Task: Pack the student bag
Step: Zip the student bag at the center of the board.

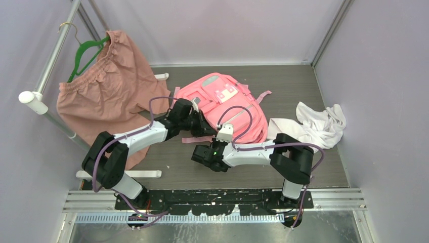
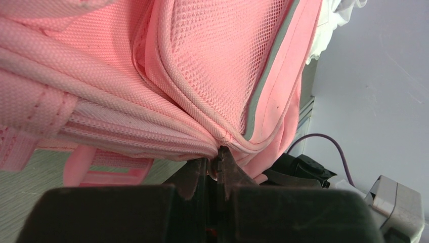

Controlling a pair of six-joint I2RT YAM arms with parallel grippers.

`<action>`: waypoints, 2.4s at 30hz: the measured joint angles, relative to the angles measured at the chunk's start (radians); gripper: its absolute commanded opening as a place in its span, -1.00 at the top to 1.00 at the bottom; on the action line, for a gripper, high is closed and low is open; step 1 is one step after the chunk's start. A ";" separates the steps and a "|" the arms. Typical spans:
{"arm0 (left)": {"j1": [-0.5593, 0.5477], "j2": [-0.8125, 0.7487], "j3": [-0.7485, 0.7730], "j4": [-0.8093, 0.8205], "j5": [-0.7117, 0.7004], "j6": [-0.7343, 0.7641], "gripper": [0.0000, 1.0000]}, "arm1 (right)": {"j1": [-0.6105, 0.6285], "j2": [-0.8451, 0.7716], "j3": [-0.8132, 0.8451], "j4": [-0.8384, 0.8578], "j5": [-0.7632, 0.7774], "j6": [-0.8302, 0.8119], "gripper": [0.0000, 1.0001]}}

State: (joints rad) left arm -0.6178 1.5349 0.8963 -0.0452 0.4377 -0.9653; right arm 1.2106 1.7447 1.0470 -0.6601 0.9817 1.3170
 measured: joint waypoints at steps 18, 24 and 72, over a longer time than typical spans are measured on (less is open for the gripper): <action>0.012 0.000 0.000 -0.003 0.008 0.005 1.00 | 0.019 -0.152 -0.143 0.090 -0.034 -0.044 0.99; 0.075 -0.009 -0.011 -0.024 0.058 0.019 1.00 | 0.019 -0.322 -0.242 0.137 -0.124 -0.127 0.99; -0.204 -0.418 -0.126 -0.450 -0.295 -0.122 -0.33 | -0.055 -0.592 -0.394 0.213 -0.419 -0.239 0.99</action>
State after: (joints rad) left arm -0.8215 1.1164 0.7708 -0.4953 0.1429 -1.0870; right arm 1.1553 1.1526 0.6529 -0.4469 0.5629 1.0782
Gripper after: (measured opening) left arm 0.674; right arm 0.154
